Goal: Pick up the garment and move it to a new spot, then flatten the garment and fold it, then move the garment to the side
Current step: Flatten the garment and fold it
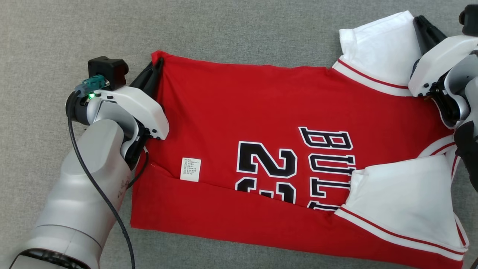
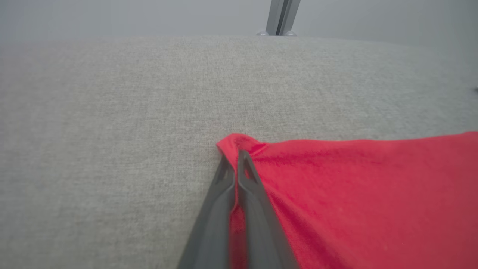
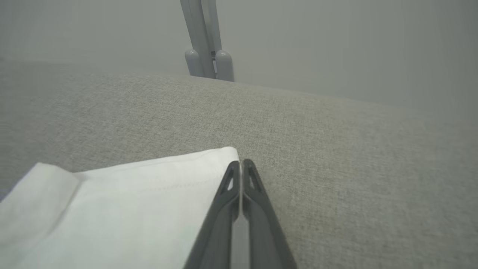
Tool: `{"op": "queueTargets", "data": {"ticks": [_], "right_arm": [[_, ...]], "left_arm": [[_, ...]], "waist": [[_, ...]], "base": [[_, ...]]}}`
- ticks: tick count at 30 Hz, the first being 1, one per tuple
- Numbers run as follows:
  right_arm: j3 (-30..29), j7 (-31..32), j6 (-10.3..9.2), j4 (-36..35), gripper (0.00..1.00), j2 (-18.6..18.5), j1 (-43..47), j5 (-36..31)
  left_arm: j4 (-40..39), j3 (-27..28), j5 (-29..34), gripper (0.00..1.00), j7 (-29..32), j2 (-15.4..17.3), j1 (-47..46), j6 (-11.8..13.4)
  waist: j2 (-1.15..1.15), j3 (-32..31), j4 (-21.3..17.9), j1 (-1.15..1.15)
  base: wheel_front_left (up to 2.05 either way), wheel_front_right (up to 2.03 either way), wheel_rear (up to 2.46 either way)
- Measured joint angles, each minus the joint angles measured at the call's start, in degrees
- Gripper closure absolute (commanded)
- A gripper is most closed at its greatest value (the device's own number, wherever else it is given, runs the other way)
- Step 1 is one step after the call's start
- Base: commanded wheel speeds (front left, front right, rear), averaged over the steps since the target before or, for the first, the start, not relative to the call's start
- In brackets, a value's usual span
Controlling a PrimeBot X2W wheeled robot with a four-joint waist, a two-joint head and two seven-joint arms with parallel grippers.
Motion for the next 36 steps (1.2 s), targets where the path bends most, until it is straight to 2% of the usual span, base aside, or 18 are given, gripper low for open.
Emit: {"op": "queueTargets", "data": {"ticks": [7, 16, 19, 21, 24, 25, 26, 31, 36], "right_arm": [[3.63, -4.63, 0.0, -5.1, 1.0, -2.18, 1.91, 7.48], [6.36, -6.83, -0.01, -22.23, 1.0, -9.78, 14.51, 18.82], [5.23, -7.21, 0.0, -24.51, 1.0, -12.1, 17.74, 18.58], [2.36, -8.31, -0.02, -25.19, 1.0, -12.87, 19.12, 18.28], [-0.81, -9.13, -0.02, -27.57, 0.97, -11.47, 22.33, 17.25], [-1.92, -9.46, -0.02, -29.0, 0.58, -10.65, 23.71, 17.18], [-2.91, -9.67, -0.01, -30.66, 0.02, -9.92, 25.07, 16.63], [-11.24, -11.0, -0.02, -39.67, 0.0, -7.24, 32.77, 9.38], [-20.46, -10.55, -0.02, -49.99, 0.0, -1.86, 42.51, -0.11]], "left_arm": [[-0.15, 0.68, -1.21, 1.0, -1.49, 2.1, 1.3, -0.05], [-7.04, 1.62, -2.81, 1.0, -2.25, 6.39, 8.51, -0.05], [-9.8, 1.35, -2.59, 1.0, -1.22, 7.89, 10.86, 0.4], [-11.71, 1.24, -2.75, 1.0, -0.31, 8.28, 12.04, 0.91], [-14.05, 1.37, -3.48, 1.0, 1.09, 8.69, 13.79, 1.67], [-14.7, 1.45, -3.63, 1.0, 1.51, 8.92, 14.38, 2.0], [-15.28, 1.62, -3.81, 1.0, 1.91, 9.13, 14.96, 2.35], [-18.03, 2.29, -4.91, 1.0, 3.61, 10.68, 17.38, 3.94], [-20.01, 2.57, -5.53, 1.0, 4.91, 11.69, 18.85, 5.03]], "waist": [[0.0, -1.29, -1.28, 0.0], [0.0, -4.5, -2.89, 0.0], [0.0, -5.52, -3.54, 0.0], [0.0, -6.35, -3.74, 0.0], [0.0, -7.41, -4.09, 0.0], [0.0, -7.71, -4.29, 0.0], [0.0, -8.01, -4.55, 0.0], [0.0, -9.44, -6.36, 0.0], [0.0, -10.66, -8.13, 0.0]], "base": [[0.0, 0.0, 0.0], [0.0, 0.0, 0.0], [0.0, 0.0, 0.0], [0.0, 0.0, 0.0], [0.0, 0.0, 0.0], [0.0, 0.0, 0.0], [0.0, 0.0, 0.0], [0.0, 0.0, 0.0], [0.0, 0.0, 0.0]]}}
